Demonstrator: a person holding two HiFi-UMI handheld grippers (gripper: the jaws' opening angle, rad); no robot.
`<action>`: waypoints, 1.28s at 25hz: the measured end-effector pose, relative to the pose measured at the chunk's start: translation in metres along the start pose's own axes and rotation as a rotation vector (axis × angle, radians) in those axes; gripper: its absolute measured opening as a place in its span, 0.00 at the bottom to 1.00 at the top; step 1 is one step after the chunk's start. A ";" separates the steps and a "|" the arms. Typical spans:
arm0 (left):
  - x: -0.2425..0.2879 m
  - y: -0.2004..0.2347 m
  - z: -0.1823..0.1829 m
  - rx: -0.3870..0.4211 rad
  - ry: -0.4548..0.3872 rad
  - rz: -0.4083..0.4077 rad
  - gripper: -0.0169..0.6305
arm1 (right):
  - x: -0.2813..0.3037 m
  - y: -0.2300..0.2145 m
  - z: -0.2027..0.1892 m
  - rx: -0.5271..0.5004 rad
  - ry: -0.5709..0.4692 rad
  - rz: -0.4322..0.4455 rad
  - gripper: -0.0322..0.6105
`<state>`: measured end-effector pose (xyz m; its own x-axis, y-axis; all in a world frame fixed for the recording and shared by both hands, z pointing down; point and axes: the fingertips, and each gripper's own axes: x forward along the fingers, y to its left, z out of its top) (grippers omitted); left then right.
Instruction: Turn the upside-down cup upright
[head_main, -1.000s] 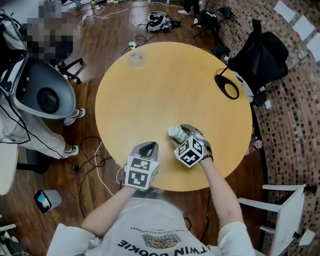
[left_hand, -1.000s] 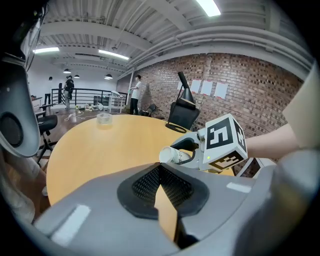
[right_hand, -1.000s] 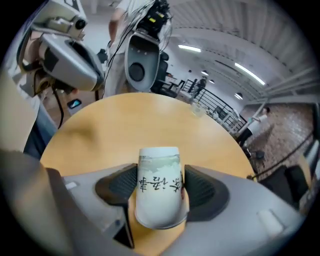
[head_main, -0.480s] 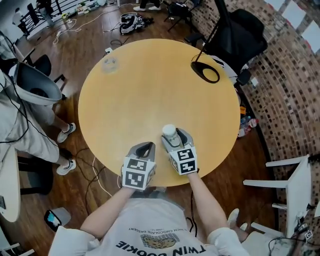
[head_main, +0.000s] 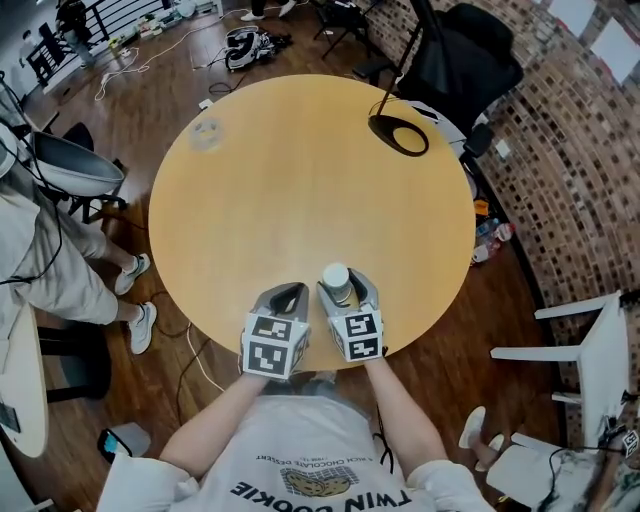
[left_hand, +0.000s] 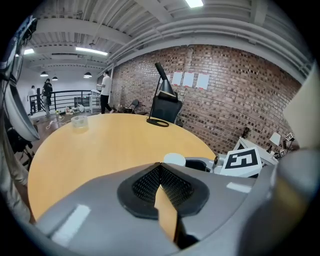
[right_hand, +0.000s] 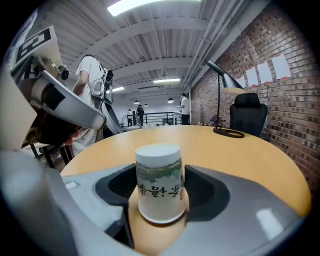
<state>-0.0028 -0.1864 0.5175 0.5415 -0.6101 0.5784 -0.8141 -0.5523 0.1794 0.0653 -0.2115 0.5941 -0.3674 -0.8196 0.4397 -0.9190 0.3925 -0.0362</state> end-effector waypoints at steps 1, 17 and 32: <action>0.001 -0.001 -0.001 0.002 0.001 -0.002 0.03 | -0.001 0.001 -0.002 -0.008 0.009 -0.002 0.51; 0.007 -0.017 0.000 -0.057 -0.037 0.033 0.03 | -0.053 0.004 0.010 0.036 0.014 0.039 0.51; -0.029 -0.061 -0.015 -0.052 -0.086 0.042 0.03 | -0.118 0.019 0.041 0.129 -0.057 0.060 0.25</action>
<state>0.0278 -0.1265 0.5016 0.5208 -0.6796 0.5166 -0.8451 -0.4962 0.1991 0.0855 -0.1252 0.5045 -0.4261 -0.8202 0.3818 -0.9047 0.3875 -0.1772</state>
